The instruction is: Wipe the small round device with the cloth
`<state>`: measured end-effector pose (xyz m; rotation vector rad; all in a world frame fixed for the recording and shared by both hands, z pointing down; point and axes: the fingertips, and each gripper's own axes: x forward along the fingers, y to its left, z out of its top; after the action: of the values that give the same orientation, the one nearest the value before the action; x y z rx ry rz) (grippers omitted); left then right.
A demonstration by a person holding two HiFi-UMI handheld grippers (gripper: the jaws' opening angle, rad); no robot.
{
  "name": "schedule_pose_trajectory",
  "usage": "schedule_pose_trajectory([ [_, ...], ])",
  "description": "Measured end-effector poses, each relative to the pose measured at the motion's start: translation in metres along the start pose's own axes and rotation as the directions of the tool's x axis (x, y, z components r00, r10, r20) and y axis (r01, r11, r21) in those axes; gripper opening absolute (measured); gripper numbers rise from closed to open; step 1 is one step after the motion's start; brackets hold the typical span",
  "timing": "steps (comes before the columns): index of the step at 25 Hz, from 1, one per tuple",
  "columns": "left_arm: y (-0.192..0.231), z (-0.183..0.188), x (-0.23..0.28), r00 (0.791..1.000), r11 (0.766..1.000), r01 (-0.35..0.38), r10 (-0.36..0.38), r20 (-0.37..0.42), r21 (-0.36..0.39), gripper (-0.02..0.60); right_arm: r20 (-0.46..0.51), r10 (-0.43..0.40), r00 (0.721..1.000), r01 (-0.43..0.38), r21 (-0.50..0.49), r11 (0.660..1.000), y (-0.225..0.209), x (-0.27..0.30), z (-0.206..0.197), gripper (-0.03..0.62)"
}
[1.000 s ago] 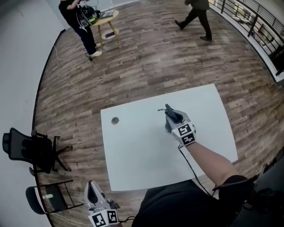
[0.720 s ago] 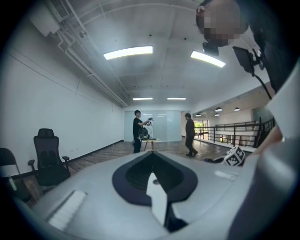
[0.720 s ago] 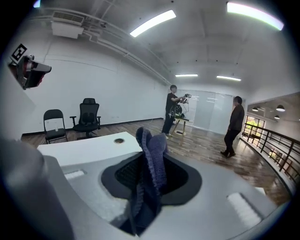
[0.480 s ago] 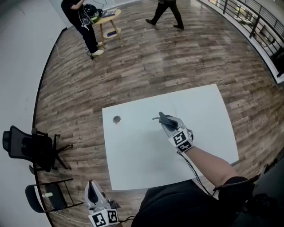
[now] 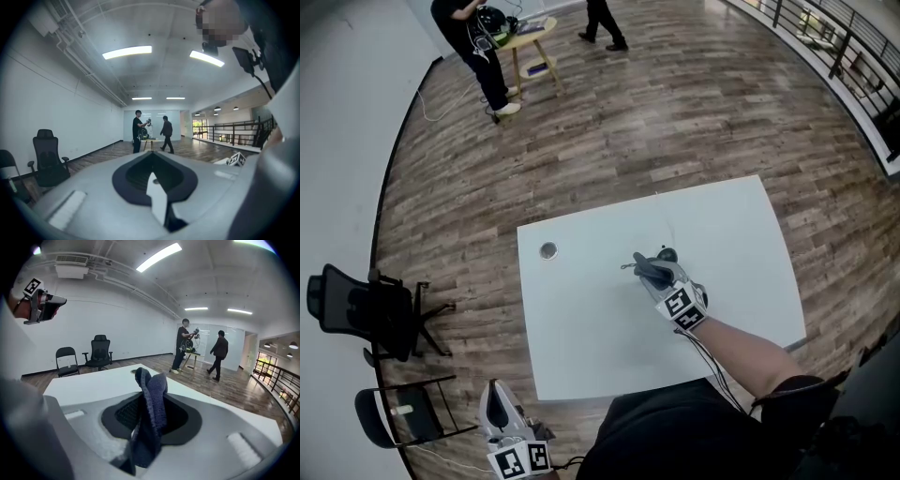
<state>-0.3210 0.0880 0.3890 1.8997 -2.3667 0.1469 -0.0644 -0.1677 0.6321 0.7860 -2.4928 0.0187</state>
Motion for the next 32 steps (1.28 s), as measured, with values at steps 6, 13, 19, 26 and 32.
schedule_pose_trajectory([
  [6,0.004,-0.001,-0.001,1.000,1.000,-0.006,0.006,-0.008,0.004,0.006,-0.109,0.064,0.992,-0.047,0.150,0.988,0.017,0.007,-0.044,0.103],
  [13,-0.002,0.001,0.004,1.000,1.000,0.007,-0.007,0.010,0.005,0.006,0.164,0.012,0.986,-0.033,0.121,0.992,-0.016,-0.031,0.037,0.104],
  [19,-0.012,0.005,0.007,1.000,1.000,0.027,-0.027,0.014,0.011,0.006,0.148,-0.086,0.985,0.051,0.225,0.973,-0.079,-0.019,0.040,0.104],
  [26,-0.012,0.008,0.002,1.000,0.999,0.009,-0.009,0.003,0.030,0.006,0.064,-0.141,0.988,0.116,0.295,0.949,-0.098,-0.020,-0.005,0.104],
  [32,-0.014,0.008,0.006,1.000,1.000,0.011,-0.011,-0.002,0.025,0.006,0.063,-0.157,0.986,0.130,0.310,0.942,-0.098,-0.018,-0.006,0.104],
])
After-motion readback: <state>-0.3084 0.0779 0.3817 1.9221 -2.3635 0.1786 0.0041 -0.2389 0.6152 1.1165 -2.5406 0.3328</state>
